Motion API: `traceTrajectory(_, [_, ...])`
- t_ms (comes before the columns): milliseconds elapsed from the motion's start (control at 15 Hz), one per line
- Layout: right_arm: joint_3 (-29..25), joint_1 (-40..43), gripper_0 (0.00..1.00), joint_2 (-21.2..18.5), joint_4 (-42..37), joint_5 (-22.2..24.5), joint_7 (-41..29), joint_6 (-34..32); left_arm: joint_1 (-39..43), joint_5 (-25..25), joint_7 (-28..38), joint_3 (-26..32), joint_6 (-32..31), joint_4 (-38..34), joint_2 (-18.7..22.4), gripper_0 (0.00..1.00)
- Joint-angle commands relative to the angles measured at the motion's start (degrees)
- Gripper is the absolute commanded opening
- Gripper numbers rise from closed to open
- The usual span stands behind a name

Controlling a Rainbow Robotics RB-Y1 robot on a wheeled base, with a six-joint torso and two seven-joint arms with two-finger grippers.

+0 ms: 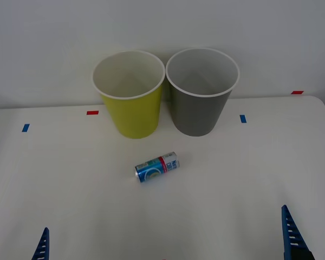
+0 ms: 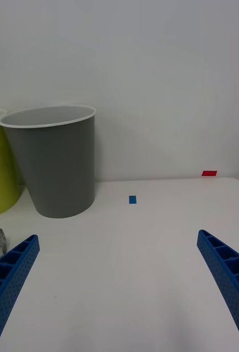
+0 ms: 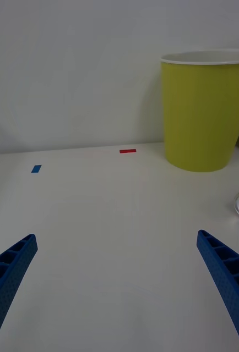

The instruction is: Put cans in the gray bin and PET bottles in the light green bin.

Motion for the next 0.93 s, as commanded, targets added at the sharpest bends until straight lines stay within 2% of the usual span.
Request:
traceTrajectory(67, [0.0,0.0,1.0,0.0,0.0,0.0,0.0,0.0,0.0,0.0,0.0,0.0,0.0,0.0,0.0,1.0])
traceTrajectory(200, [0.0,0.0,1.0,0.0,0.0,0.0,0.0,0.0,-1.9,0.1,0.1,-0.5,-0.2,3.9,1.2,1.0])
traceTrajectory(400, [0.0,0.0,1.0,0.0,0.0,0.0,0.0,0.0,-4.1,0.6,0.4,-0.4,-2.2,4.3,6.8,1.0])
traceTrajectory(467, [0.0,0.0,1.0,0.0,0.0,0.0,0.0,0.0,-4.7,0.5,0.4,-0.4,-2.2,4.3,9.3,1.0])
traceTrajectory(533, [0.0,0.0,1.0,0.0,0.0,0.0,0.0,0.0,-6.5,0.7,0.6,-1.6,-2.2,4.3,14.2,1.0])
traceTrajectory(733, [0.0,0.0,1.0,0.0,0.0,0.0,0.0,0.0,-11.0,1.4,0.7,-3.9,-1.8,4.3,23.9,1.0])
traceTrajectory(933, [0.0,0.0,1.0,0.0,0.0,0.0,0.0,0.0,-14.9,1.2,0.7,-4.2,1.1,4.3,28.7,1.0])
